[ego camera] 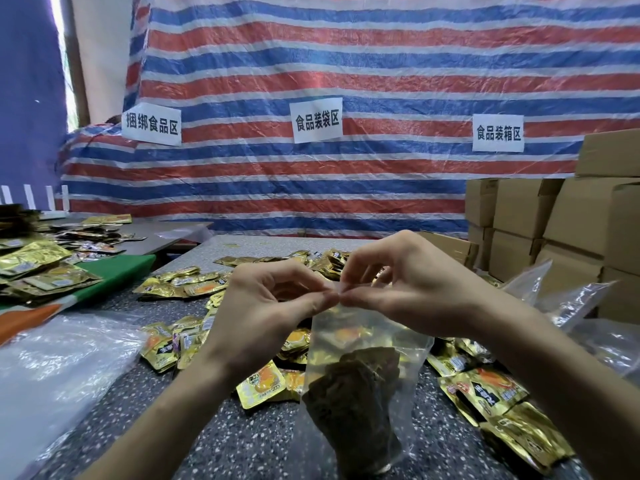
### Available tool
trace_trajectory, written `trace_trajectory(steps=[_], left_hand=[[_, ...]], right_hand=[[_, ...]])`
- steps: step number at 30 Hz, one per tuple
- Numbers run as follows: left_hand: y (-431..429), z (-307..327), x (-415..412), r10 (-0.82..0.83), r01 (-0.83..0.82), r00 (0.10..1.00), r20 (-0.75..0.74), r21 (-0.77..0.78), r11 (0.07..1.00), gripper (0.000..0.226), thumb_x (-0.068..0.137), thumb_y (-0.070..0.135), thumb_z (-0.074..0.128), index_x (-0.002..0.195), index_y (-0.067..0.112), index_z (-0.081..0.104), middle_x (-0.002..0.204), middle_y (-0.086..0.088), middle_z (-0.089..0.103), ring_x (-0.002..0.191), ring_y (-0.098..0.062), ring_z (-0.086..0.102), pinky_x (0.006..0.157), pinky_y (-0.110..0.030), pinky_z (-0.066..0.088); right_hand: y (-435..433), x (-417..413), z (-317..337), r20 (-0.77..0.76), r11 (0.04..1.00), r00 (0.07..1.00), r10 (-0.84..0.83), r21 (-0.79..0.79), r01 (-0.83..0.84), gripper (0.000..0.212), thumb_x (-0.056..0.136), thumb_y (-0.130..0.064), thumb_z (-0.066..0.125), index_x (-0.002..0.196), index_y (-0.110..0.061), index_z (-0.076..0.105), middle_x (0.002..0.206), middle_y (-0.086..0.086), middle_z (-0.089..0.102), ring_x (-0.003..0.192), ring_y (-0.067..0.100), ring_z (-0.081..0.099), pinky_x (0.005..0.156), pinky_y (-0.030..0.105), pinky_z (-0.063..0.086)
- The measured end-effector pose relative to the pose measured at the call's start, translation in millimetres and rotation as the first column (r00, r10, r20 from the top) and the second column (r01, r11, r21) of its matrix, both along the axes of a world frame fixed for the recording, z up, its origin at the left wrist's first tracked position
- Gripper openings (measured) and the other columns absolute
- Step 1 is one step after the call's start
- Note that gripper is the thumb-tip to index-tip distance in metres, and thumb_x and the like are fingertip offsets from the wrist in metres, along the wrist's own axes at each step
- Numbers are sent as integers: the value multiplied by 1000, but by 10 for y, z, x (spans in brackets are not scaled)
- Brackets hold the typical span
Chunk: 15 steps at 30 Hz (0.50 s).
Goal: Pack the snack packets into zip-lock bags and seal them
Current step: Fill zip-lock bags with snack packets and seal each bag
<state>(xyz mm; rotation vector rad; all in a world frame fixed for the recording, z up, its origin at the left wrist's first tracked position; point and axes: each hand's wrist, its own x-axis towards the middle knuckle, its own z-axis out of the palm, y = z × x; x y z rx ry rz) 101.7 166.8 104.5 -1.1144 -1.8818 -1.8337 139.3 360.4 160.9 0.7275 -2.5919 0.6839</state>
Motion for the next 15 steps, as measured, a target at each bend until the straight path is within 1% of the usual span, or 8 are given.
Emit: trace_trajectory(steps=[3, 8, 12, 13, 15], left_hand=[[9, -2, 5, -2, 2, 1000, 1, 6, 1000, 11, 73, 20, 77, 83, 14, 78, 85, -3, 78, 80, -19, 75, 68, -22, 57], [33, -47, -9, -2, 2, 1000, 10, 62, 998, 7, 72, 16, 77, 78, 13, 78, 82, -5, 77, 78, -20, 75, 67, -22, 57], [77, -93, -17, 25, -25, 1000, 1, 87, 996, 10, 70, 16, 78, 78, 9, 77, 78, -6, 76, 75, -18, 74, 65, -20, 55], [85, -100, -20, 30, -29, 1000, 0, 95, 995, 9, 70, 16, 78, 77, 10, 77, 77, -5, 76, 74, -17, 73, 65, -20, 54], [95, -106, -26, 36, -36, 999, 6, 119, 992, 6, 70, 16, 78, 75, 12, 78, 75, -5, 75, 72, -14, 72, 62, -20, 54]], right_hand=[[-16, 2, 1, -7, 1000, 1000, -6, 21, 6, 3, 87, -28, 76, 86, -26, 76, 82, -7, 74, 77, 6, 67, 74, 40, 58], [24, -4, -56, 51, 999, 999, 4, -36, -2, 6, 86, -29, 76, 87, -23, 76, 84, -3, 74, 80, 10, 67, 76, 41, 58], [93, -20, -92, 95, 997, 995, 15, -83, -7, 10, 85, -31, 77, 83, -21, 75, 82, 3, 73, 81, 23, 66, 73, 43, 55], [111, -27, -92, 102, 996, 995, 14, -88, -5, 11, 84, -32, 77, 82, -22, 75, 82, 4, 73, 81, 25, 66, 72, 43, 54], [149, -37, -86, 108, 996, 994, 14, -94, -4, 10, 83, -33, 78, 79, -25, 74, 81, 2, 74, 80, 23, 66, 72, 41, 55]])
